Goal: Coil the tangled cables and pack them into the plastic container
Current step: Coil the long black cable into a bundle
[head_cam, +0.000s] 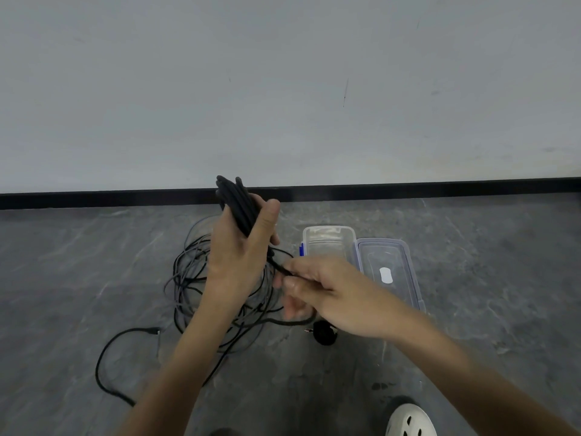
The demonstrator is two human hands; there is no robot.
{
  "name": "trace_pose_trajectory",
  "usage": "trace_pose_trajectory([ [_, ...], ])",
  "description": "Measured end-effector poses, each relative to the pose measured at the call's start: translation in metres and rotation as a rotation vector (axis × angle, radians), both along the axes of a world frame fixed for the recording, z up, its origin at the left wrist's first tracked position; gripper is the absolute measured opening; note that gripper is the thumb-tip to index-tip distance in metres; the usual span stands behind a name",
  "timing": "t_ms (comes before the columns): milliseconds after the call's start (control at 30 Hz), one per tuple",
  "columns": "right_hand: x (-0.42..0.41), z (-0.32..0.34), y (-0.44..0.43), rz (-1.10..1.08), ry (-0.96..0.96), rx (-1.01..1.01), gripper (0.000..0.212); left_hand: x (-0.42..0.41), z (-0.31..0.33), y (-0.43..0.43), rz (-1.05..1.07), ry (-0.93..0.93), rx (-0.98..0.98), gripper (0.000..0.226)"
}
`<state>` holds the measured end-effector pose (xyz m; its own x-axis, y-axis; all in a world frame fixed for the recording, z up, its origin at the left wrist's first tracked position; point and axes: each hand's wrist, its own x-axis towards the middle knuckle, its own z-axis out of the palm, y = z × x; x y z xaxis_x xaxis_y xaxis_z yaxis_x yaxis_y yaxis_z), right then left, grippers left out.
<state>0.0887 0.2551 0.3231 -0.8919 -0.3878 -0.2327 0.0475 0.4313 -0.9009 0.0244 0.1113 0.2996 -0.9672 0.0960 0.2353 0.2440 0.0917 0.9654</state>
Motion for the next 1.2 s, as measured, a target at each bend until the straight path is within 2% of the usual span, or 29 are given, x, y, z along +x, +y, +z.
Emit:
trace_pose_trajectory([
  [100, 0.003, 0.001, -0.004, 0.001, 0.088, 0.053, 0.02, 0.0, -0.002, 0.001, -0.001, 0.029, -0.075, 0.04],
  [233, 0.002, 0.001, -0.006, -0.026, 0.054, 0.02, 0.025, -0.002, -0.006, -0.002, 0.023, 0.047, -0.195, 0.044],
  [333, 0.001, 0.002, -0.006, -0.016, 0.041, 0.009, 0.027, -0.002, -0.006, -0.004, -0.064, -0.012, -0.289, 0.048],
  [467, -0.002, 0.004, 0.005, -0.066, 0.129, 0.006, 0.023, -0.004, -0.01, -0.008, -0.167, -0.043, -0.475, 0.074],
  [533, -0.004, 0.006, 0.009, -0.099, 0.187, 0.007, 0.022, -0.001, -0.008, -0.007, -0.271, -0.116, -0.456, 0.081],
  [600, -0.006, 0.008, 0.012, -0.12, 0.255, -0.002, 0.018, 0.005, -0.003, -0.005, -0.393, -0.208, -0.389, 0.076],
  [700, -0.009, 0.007, 0.016, -0.181, 0.301, -0.089, 0.004, 0.01, 0.001, -0.004, -0.572, -0.312, -0.311, 0.079],
  [767, -0.013, 0.006, 0.021, -0.268, 0.315, -0.143, 0.009, 0.012, 0.003, -0.004, -0.68, -0.375, -0.241, 0.084],
  [833, -0.016, 0.003, 0.026, -0.311, 0.333, -0.17, 0.015, 0.013, 0.005, -0.003, -0.747, -0.403, -0.21, 0.078],
  [900, -0.017, 0.001, 0.028, -0.314, 0.354, -0.173, 0.016, 0.015, 0.007, 0.0, -0.767, -0.404, -0.209, 0.049],
  [967, -0.017, -0.002, 0.028, -0.326, 0.39, -0.158, 0.017, 0.015, 0.01, 0.001, -0.773, -0.429, -0.186, 0.032],
  [1100, -0.017, -0.002, 0.026, -0.29, 0.584, 0.008, 0.014, 0.014, 0.012, 0.001, -0.768, -0.456, -0.19, 0.035],
  [1200, -0.017, -0.003, 0.028, -0.173, 0.782, 0.241, 0.007, 0.013, 0.011, 0.001, -0.765, -0.504, -0.193, 0.031],
])
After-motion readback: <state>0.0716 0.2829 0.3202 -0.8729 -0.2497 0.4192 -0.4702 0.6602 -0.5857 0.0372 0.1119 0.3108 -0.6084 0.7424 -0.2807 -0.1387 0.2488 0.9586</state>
